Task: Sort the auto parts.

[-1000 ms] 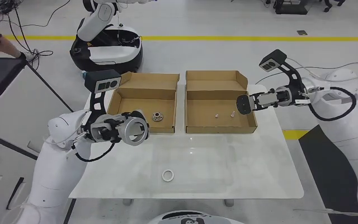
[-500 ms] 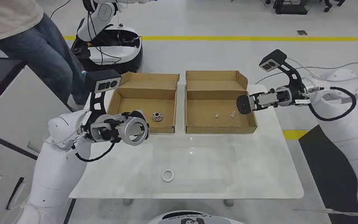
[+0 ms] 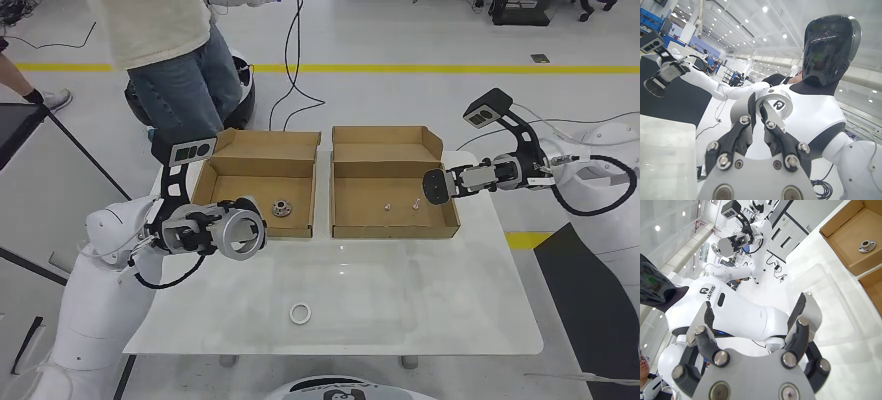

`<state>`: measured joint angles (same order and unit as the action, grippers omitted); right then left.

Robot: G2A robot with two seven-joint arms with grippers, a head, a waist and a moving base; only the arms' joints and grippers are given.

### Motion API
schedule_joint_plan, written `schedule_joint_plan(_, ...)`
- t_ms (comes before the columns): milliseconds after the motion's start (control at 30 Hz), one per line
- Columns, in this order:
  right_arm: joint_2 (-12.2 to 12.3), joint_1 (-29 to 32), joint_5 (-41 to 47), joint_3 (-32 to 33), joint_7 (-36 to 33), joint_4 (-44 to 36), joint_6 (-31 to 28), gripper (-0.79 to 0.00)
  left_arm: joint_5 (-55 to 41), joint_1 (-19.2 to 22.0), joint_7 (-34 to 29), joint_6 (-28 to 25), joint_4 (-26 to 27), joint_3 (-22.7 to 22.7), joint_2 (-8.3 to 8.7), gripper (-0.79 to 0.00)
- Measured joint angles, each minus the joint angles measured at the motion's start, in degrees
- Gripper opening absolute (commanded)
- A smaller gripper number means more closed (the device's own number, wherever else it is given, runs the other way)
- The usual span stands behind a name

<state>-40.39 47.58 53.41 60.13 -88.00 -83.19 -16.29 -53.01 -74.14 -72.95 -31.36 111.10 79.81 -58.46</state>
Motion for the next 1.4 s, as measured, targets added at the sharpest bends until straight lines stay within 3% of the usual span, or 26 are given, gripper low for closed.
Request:
schedule_joint_plan(1200, 0.0, 0.0, 0.0, 0.0, 0.0, 0.0, 0.0, 0.000, 0.0, 0.0, 0.0, 0.0, 0.0, 0.0, 0.00, -0.785)
schedule_joint_plan(1400, 0.0, 0.0, 0.0, 0.0, 0.0, 0.0, 0.0, 0.000, -7.0, -1.1, 3.8, 1.1, 1.4, -0.9, -0.60, -0.785)
